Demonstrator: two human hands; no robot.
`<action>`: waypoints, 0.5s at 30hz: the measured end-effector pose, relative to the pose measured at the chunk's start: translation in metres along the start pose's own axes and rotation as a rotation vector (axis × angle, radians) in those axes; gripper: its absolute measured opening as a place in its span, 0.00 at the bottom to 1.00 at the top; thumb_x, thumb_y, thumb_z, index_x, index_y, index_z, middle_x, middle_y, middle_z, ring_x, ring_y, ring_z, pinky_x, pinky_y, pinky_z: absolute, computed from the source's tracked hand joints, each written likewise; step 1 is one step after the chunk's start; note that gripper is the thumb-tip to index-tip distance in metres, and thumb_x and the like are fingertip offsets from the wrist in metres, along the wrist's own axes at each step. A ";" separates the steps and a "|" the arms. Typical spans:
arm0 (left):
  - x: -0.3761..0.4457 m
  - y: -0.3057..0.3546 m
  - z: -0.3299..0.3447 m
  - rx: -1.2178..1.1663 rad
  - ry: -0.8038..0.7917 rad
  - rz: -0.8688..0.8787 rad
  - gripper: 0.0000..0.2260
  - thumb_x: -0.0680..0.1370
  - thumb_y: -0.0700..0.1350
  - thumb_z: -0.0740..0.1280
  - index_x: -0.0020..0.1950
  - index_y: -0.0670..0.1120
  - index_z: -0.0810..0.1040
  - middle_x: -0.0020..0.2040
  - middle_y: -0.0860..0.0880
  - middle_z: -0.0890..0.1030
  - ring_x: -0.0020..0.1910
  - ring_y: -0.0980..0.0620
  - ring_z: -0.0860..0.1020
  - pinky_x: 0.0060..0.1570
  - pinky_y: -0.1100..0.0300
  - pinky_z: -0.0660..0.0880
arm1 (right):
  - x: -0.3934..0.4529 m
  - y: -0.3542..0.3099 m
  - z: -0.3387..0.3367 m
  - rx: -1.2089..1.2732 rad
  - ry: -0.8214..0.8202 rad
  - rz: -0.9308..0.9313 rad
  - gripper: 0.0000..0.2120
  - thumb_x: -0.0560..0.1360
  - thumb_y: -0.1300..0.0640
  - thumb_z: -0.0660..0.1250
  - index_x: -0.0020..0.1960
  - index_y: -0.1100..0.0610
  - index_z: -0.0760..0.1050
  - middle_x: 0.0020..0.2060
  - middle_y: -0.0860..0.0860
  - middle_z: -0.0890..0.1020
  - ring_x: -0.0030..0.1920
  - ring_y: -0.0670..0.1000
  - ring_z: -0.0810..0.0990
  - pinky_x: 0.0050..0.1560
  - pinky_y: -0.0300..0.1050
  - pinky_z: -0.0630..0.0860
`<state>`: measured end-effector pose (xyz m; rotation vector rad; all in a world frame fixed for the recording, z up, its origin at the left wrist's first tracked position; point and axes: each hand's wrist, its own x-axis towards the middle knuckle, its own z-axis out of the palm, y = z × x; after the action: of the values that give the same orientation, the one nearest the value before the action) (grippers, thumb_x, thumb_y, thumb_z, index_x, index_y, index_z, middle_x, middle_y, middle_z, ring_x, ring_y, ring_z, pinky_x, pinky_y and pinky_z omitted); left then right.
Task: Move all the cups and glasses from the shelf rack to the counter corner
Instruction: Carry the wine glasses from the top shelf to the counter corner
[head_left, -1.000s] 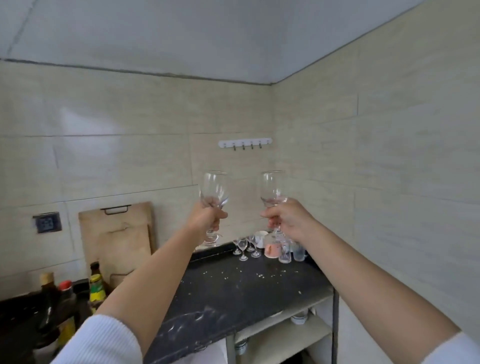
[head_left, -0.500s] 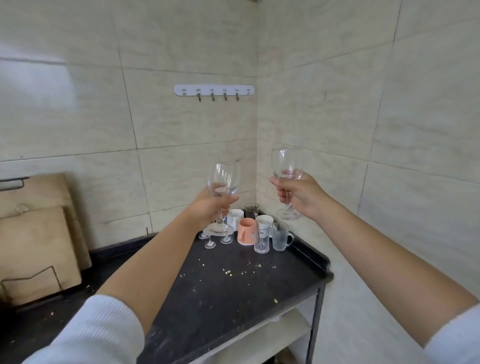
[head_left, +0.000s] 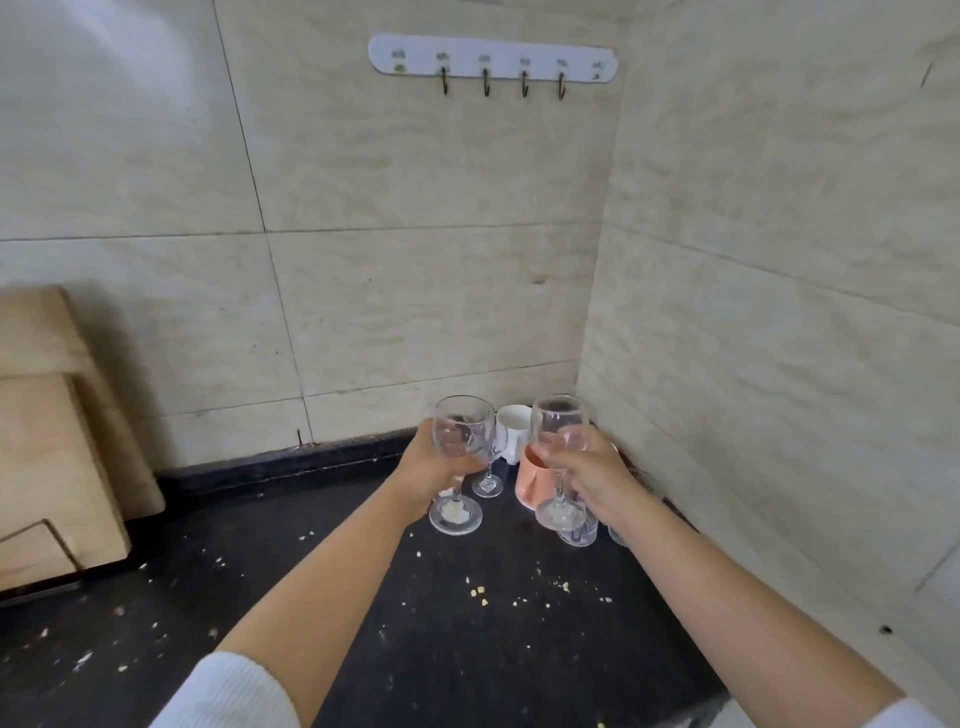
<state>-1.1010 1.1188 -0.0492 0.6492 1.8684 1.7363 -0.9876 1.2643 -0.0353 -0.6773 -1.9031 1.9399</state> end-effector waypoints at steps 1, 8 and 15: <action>0.015 -0.014 -0.004 0.007 0.045 -0.032 0.16 0.69 0.30 0.70 0.52 0.45 0.75 0.44 0.52 0.81 0.43 0.55 0.79 0.43 0.59 0.77 | 0.019 0.011 0.003 -0.086 0.003 0.004 0.09 0.69 0.65 0.71 0.43 0.56 0.71 0.39 0.54 0.76 0.33 0.51 0.76 0.24 0.33 0.73; 0.090 -0.093 -0.019 0.187 0.153 -0.168 0.35 0.66 0.34 0.74 0.69 0.43 0.60 0.57 0.44 0.74 0.54 0.49 0.74 0.52 0.58 0.71 | 0.104 0.075 0.026 -0.345 -0.016 0.121 0.28 0.67 0.63 0.74 0.63 0.61 0.65 0.54 0.54 0.73 0.57 0.54 0.74 0.54 0.45 0.73; 0.128 -0.132 -0.011 0.233 0.229 -0.213 0.33 0.65 0.36 0.73 0.65 0.48 0.61 0.51 0.52 0.74 0.49 0.52 0.76 0.39 0.67 0.71 | 0.149 0.124 0.036 -0.342 -0.012 0.188 0.36 0.65 0.68 0.73 0.68 0.59 0.62 0.60 0.57 0.72 0.56 0.51 0.71 0.54 0.44 0.70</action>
<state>-1.2059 1.1839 -0.1859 0.3278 2.2303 1.5224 -1.1201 1.3103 -0.1740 -0.9726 -2.2777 1.7365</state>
